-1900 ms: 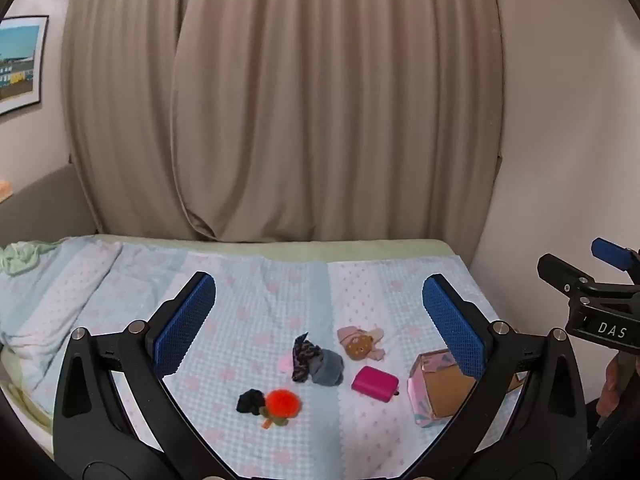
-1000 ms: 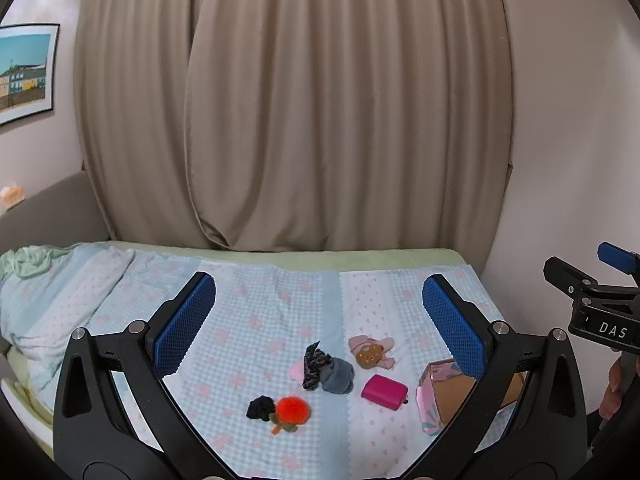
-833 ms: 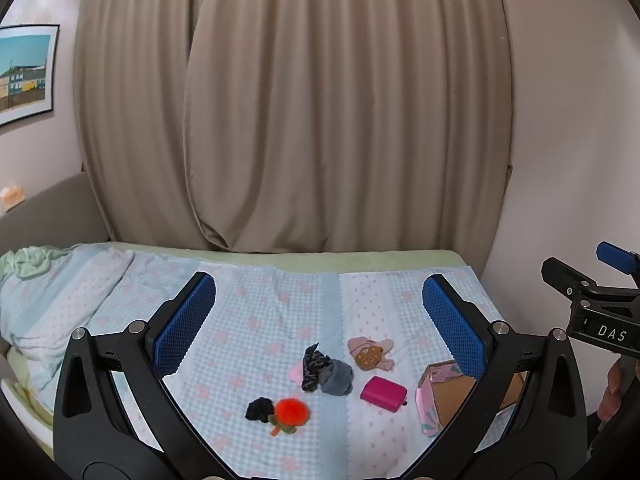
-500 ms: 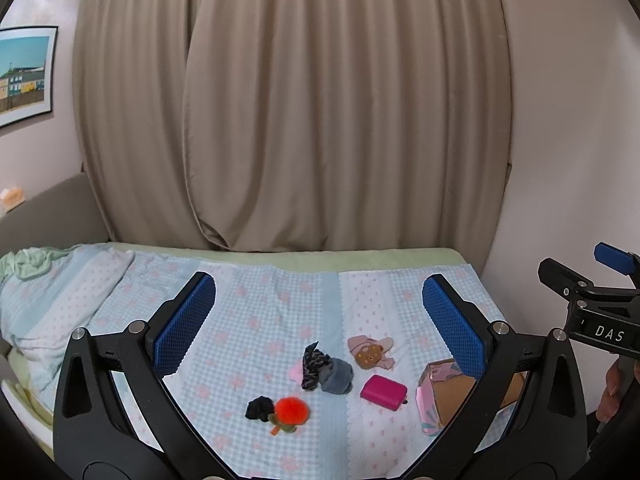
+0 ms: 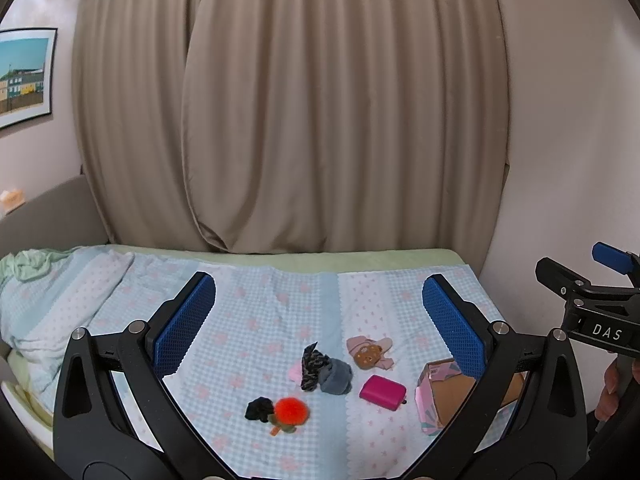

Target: Organize soft objects

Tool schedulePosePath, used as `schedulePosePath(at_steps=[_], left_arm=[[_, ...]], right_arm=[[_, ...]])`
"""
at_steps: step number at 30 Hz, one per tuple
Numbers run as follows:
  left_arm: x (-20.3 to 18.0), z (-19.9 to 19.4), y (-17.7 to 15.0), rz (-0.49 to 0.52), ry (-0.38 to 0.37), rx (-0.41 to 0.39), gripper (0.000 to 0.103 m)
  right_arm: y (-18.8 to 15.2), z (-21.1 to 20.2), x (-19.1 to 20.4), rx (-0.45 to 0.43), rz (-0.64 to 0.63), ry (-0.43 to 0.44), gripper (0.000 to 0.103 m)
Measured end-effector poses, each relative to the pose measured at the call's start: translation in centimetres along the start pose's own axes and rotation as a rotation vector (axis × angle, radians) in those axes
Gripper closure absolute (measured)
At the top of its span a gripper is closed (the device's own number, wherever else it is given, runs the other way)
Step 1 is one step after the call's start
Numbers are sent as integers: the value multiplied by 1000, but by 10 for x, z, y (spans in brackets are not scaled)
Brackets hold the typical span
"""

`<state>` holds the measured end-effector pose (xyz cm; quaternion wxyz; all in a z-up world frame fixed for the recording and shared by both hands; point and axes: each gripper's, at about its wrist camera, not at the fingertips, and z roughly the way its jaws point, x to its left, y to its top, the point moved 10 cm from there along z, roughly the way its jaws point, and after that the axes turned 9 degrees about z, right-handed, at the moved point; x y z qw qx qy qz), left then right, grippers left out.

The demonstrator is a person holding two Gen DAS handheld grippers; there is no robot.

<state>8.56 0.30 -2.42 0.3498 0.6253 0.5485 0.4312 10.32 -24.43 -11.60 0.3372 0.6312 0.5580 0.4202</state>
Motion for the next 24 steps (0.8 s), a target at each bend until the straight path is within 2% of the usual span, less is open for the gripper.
schedulePosePath(at_steps=[24], left_arm=[[-3, -4, -3, 4, -7, -9, 0]], right_arm=[[-3, -4, -4, -18, 9, -1, 0]])
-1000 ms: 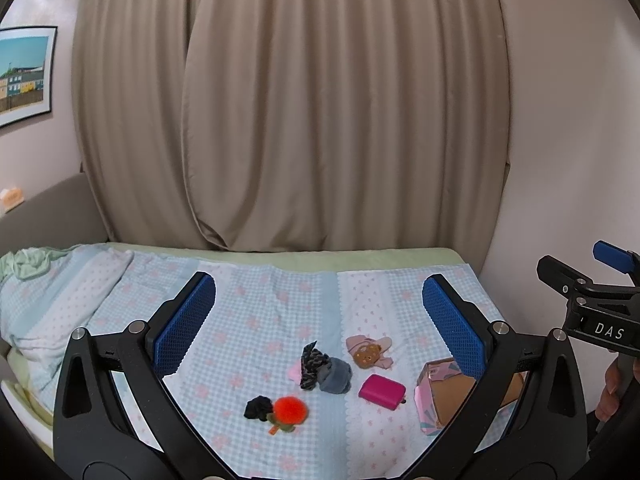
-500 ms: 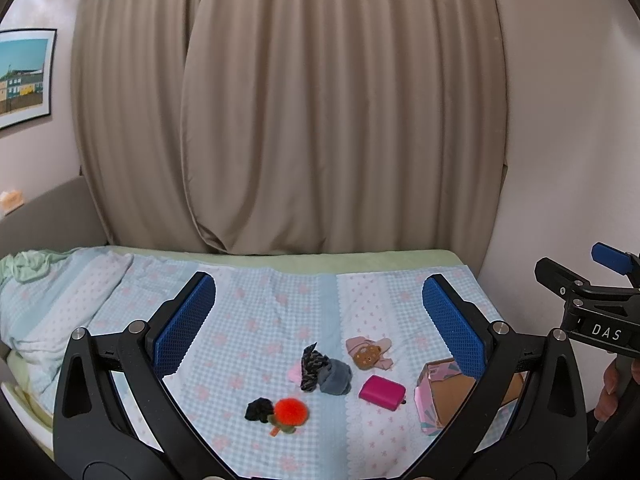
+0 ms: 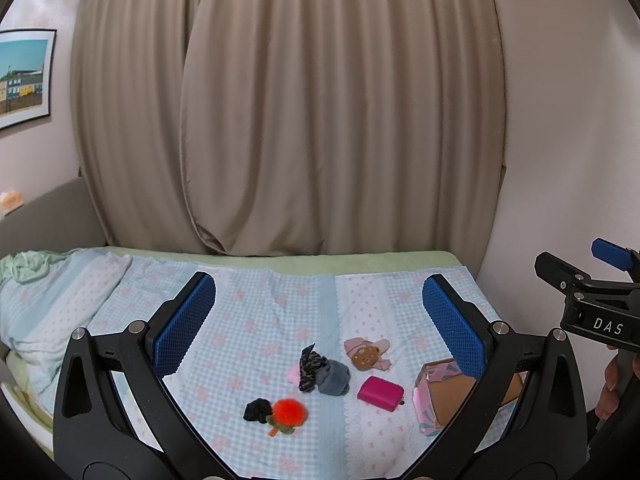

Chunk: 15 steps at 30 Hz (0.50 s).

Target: Organize soft objects

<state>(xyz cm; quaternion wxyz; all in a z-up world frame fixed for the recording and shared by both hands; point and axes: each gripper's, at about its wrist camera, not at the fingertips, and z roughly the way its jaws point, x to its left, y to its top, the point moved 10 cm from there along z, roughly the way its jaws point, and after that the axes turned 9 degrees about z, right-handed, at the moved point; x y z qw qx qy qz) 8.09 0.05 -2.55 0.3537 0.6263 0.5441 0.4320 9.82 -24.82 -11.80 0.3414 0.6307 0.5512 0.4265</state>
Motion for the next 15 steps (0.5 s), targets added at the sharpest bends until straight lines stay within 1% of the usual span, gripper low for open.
schedulePosePath(at_steps=[4, 15], left_arm=[[-2, 2, 2, 6, -2, 4, 0], [-7, 4, 3, 7, 8, 9, 0]], right_arm=[[0, 6, -1, 3, 1, 3, 0], [-3, 6, 1, 2, -4, -3, 0]])
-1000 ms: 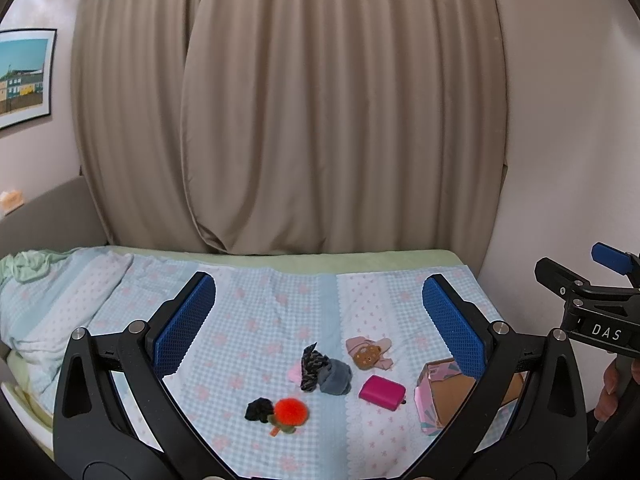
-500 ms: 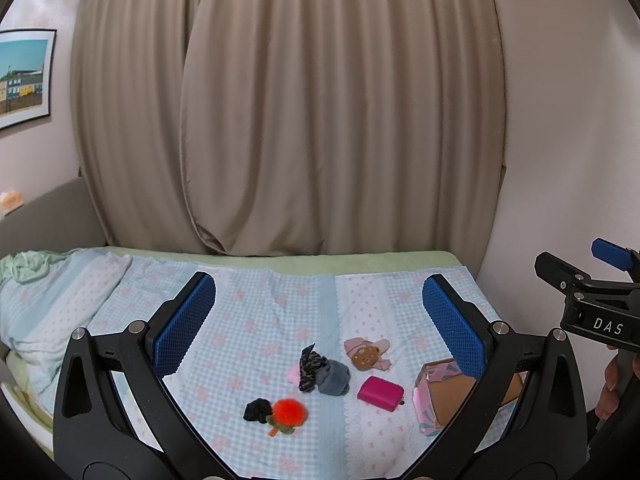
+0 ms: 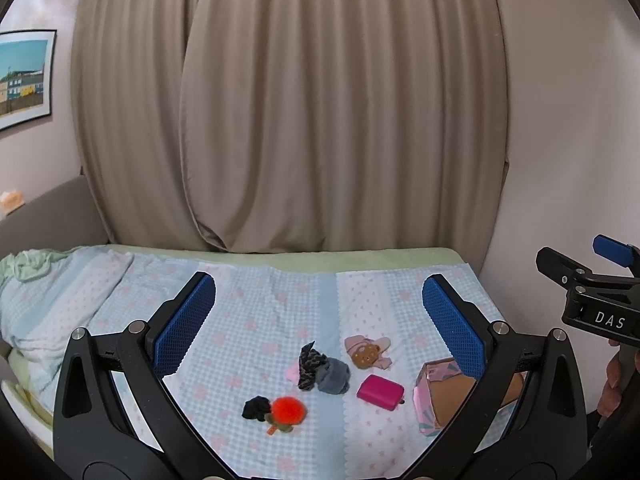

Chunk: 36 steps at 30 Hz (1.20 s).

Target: Organize soft objects

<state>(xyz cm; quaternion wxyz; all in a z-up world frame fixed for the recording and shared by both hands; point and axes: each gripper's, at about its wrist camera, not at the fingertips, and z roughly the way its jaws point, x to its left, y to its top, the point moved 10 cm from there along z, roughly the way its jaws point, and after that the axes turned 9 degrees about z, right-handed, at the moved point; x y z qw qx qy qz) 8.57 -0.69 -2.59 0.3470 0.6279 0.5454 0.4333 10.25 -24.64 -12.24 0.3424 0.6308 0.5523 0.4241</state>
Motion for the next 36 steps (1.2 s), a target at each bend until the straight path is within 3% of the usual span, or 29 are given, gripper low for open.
schedulePosePath(at_steps=[9, 17, 25, 36], left_arm=[[2, 4, -8, -32, 5, 20, 0], [38, 15, -34, -50, 29, 65, 0], [94, 65, -104, -66, -11, 183, 0], [140, 169, -252, -93, -166, 372, 1]], right_arm=[[1, 1, -5, 9, 0, 6, 0], [-17, 17, 16, 41, 17, 62, 0], [-78, 61, 73, 128, 35, 109, 0], [-209, 155, 138, 345, 103, 119, 0]])
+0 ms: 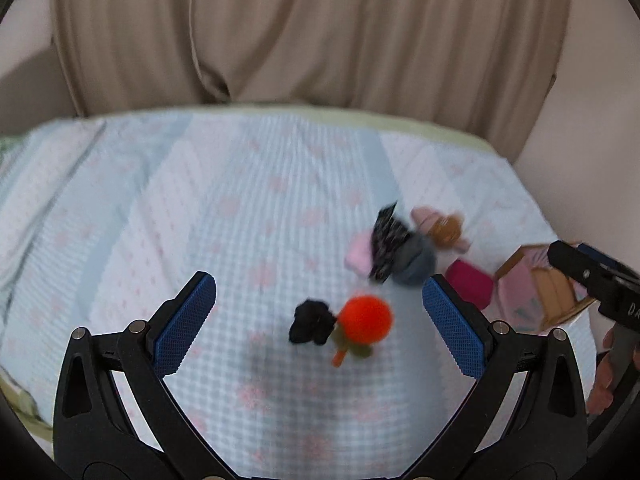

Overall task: Organize soft objects
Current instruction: 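Grasp the black scrunchie with the left tool while the right tool grasps the orange pom-pom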

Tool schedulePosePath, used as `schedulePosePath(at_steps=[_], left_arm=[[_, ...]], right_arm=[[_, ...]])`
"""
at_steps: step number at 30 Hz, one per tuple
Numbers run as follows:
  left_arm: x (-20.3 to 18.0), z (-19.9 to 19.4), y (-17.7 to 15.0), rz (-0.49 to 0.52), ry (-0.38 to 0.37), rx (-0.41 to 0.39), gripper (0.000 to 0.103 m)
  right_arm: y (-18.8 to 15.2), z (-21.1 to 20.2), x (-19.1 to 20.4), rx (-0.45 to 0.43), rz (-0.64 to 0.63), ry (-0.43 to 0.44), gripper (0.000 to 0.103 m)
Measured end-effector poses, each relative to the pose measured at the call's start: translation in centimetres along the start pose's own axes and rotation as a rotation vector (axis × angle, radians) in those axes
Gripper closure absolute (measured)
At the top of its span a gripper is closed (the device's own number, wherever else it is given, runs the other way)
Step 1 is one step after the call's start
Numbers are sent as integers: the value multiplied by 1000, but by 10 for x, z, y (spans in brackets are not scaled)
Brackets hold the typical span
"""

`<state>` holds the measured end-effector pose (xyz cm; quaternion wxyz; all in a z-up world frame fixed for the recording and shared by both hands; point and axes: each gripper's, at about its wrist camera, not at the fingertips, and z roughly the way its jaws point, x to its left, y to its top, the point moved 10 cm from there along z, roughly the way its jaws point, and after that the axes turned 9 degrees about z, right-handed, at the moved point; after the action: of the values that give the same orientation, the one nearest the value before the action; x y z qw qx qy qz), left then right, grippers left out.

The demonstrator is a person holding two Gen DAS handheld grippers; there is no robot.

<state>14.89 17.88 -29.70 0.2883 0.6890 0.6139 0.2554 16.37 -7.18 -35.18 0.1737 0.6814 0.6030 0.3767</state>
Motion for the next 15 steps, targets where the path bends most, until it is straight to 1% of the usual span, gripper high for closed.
schedulePosePath(at_steps=[3, 7, 10, 12, 14, 15], left_arm=[[11, 40, -29, -22, -42, 56, 3], [12, 98, -65, -18, -106, 130, 15], [10, 138, -92, -12, -141, 178, 20], [8, 157, -102, -22, -154, 195, 22], [10, 175, -113, -42, -171, 215, 32], [10, 184, -118, -50, -179, 224, 33]], right_arm=[[-27, 38, 9, 48, 22, 21, 0], [-63, 93, 17, 116, 71, 38, 0], [-89, 130, 23, 168, 107, 44, 0], [-100, 148, 25, 194, 124, 50, 6], [-112, 169, 27, 222, 146, 61, 9], [-116, 177, 28, 230, 156, 62, 10]])
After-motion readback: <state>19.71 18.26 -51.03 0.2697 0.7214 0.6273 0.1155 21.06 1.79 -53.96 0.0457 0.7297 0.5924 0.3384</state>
